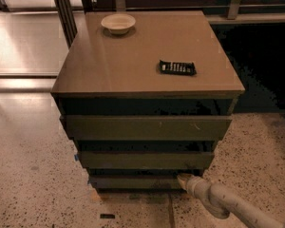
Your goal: Open bottom drawer
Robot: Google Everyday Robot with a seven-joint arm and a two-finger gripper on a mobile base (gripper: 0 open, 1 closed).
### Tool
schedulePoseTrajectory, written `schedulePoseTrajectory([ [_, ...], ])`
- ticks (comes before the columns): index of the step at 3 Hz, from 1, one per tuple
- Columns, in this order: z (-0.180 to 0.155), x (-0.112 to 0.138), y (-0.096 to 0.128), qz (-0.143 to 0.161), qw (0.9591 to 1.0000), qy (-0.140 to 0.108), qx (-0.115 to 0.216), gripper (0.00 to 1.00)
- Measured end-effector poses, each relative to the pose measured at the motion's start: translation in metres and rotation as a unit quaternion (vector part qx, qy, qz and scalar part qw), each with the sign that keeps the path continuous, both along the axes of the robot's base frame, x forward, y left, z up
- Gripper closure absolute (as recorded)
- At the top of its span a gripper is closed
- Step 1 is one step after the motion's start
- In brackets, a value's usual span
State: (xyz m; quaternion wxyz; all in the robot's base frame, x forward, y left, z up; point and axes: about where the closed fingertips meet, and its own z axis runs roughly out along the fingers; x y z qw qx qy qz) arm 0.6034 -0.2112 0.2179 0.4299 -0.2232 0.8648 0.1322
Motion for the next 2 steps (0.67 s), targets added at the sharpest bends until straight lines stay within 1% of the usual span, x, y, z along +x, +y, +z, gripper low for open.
schedulePoseTrajectory([
  [1,0.002,0.006,-0.001,-0.004,1.0,-0.005,-0.001,1.0],
  [2,0.011,0.042,-0.005,-0.018,0.9993,-0.029,-0.015,1.0],
])
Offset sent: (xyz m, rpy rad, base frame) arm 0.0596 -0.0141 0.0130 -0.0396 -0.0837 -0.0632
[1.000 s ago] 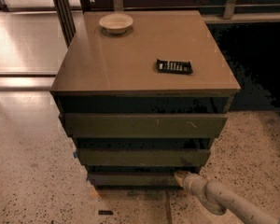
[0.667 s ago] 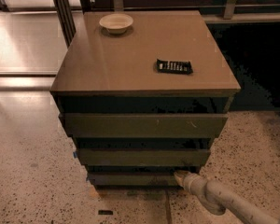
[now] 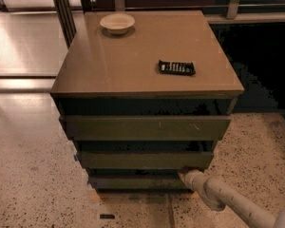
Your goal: Open bottom drawer
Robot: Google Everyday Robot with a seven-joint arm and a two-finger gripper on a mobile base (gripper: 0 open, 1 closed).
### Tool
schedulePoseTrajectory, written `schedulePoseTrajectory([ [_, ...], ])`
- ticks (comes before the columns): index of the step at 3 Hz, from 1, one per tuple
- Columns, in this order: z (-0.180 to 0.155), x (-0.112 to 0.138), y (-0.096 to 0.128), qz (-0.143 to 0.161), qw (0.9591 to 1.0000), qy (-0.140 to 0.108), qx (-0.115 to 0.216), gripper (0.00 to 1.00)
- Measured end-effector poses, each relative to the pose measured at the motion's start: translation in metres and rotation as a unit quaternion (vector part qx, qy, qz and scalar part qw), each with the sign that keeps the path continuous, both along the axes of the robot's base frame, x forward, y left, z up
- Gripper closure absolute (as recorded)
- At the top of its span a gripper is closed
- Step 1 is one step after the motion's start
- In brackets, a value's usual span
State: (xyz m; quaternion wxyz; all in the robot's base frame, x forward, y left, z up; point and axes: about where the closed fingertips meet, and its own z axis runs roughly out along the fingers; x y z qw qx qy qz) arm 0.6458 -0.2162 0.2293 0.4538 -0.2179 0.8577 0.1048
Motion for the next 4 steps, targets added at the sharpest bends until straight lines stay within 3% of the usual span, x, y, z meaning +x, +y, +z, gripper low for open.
schedulePoseTrajectory([
  [1,-0.002,-0.001,0.0,0.0,1.0,0.0,0.0,1.0],
  [3,-0.042,-0.006,-0.007,-0.027,0.9985,0.047,-0.011,1.0],
  [4,-0.035,-0.006,-0.007,-0.028,0.9984,0.048,-0.011,1.0],
])
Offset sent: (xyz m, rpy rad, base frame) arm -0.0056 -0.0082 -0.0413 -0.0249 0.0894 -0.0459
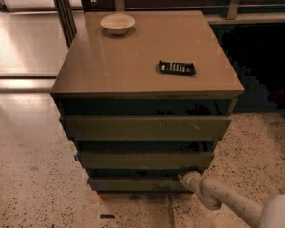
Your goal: Open bottom drawer
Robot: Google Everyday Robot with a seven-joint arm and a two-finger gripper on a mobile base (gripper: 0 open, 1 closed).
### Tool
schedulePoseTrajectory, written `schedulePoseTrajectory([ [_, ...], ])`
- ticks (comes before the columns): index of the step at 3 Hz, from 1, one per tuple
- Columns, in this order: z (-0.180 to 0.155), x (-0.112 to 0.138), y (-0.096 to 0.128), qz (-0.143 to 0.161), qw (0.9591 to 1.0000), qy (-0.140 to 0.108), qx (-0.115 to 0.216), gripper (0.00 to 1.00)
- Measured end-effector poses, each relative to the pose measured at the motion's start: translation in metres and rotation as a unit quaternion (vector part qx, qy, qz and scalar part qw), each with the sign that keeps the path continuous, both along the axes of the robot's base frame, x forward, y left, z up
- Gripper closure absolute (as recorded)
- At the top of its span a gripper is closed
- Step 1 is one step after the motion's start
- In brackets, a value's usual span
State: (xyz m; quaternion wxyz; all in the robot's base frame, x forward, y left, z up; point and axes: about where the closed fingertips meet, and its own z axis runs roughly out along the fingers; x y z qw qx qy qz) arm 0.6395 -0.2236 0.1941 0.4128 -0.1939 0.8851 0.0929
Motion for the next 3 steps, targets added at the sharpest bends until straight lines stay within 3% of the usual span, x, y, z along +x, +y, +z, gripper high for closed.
schedulePoseTrajectory([
  [1,0.005,-0.017,0.014,0.011,0.9986,0.047,0.023,1.0],
  [2,0.003,-0.06,0.011,0.04,0.9897,0.13,0.043,1.0],
  [3,0.004,-0.097,0.012,0.102,0.9763,0.184,0.051,1.0],
])
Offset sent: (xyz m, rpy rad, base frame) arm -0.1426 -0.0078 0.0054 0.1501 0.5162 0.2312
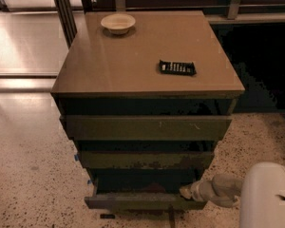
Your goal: Open bottom drawer
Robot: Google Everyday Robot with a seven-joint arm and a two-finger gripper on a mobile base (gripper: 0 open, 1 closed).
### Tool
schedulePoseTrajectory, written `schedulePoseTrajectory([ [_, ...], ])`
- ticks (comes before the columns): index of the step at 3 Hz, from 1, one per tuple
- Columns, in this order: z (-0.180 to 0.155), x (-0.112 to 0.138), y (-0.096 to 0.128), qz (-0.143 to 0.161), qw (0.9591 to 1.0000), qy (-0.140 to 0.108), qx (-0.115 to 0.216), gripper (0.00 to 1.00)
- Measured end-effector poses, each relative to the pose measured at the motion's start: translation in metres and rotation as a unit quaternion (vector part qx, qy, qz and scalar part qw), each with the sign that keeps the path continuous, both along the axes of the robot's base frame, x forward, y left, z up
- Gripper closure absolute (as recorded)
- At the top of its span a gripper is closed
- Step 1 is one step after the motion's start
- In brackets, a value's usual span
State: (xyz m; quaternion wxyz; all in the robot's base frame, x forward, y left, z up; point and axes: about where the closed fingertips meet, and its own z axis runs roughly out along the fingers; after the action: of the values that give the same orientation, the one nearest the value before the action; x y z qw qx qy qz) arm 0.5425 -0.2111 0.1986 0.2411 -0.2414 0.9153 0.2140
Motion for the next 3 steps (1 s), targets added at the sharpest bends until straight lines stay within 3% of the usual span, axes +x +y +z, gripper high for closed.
schedulePoseTrajectory([
  [1,0.002,-0.011,0.008,0.016,0.9996,0.012,0.018,1.0],
  [2,0.001,-0.011,0.008,0.016,0.9996,0.013,0.019,1.0],
  [3,-0.01,-0.03,0.012,0.009,0.999,0.023,0.038,1.0],
])
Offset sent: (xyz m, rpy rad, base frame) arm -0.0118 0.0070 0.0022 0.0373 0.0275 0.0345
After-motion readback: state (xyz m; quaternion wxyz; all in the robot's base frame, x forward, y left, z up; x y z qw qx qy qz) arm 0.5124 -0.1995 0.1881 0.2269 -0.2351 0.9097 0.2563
